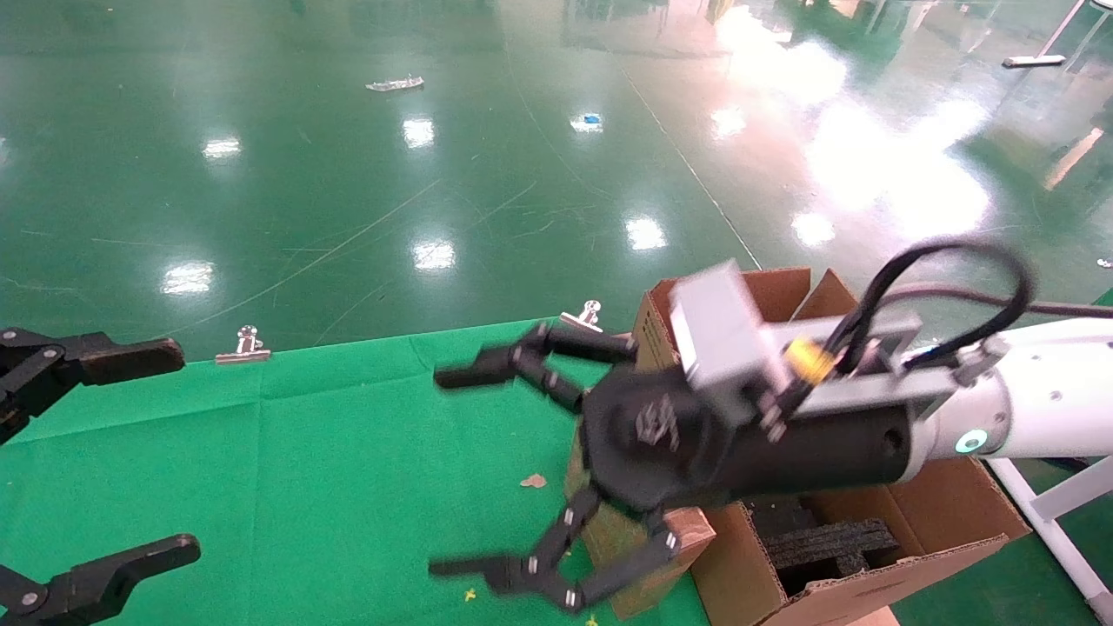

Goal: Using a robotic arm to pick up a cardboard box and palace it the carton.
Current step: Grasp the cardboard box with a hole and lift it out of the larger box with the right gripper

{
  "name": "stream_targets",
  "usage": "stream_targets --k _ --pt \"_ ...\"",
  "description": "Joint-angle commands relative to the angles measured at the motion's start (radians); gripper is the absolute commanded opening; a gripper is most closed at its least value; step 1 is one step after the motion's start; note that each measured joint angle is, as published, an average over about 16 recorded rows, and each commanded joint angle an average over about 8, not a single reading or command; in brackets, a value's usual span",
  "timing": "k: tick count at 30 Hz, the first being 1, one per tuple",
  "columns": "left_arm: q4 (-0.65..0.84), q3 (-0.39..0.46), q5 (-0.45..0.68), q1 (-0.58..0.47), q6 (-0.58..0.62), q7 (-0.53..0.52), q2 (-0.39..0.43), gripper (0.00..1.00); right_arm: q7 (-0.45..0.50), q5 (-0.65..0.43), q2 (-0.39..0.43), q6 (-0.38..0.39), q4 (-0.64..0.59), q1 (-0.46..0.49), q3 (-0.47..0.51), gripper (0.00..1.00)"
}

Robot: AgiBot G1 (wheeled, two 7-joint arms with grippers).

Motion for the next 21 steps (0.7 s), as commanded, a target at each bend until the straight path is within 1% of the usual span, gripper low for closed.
stream_targets --k 1,4,7,11,14,21 --pt "0.0 0.0 0.0 0.0 0.0 0.0 0.0 1.0 0.001 -0.036 0.001 -0.01 0.015 0.012 -0.016 1.0" --pt "0.0 0.0 0.0 0.0 0.0 0.0 0.0 1.0 0.004 -0.156 -0.019 -0.031 0.024 0.071 -0.097 1.0" --pt "0.0 0.001 0.0 0.0 0.0 0.0 0.0 1.0 0.008 -0.277 -0.04 -0.044 0.028 0.144 -0.198 1.0" --pt "0.0 0.001 -0.001 0.0 0.0 0.0 0.0 1.0 0.014 -0.391 -0.053 -0.051 0.03 0.249 -0.331 1.0" --pt "0.0 0.001 -0.001 0.0 0.0 0.001 0.0 1.0 0.013 -0.415 -0.046 -0.053 0.03 0.325 -0.411 1.0" --pt "0.0 0.002 -0.001 0.0 -0.001 0.001 -0.001 1.0 -0.013 -0.415 0.005 -0.055 0.029 0.53 -0.551 1.0"
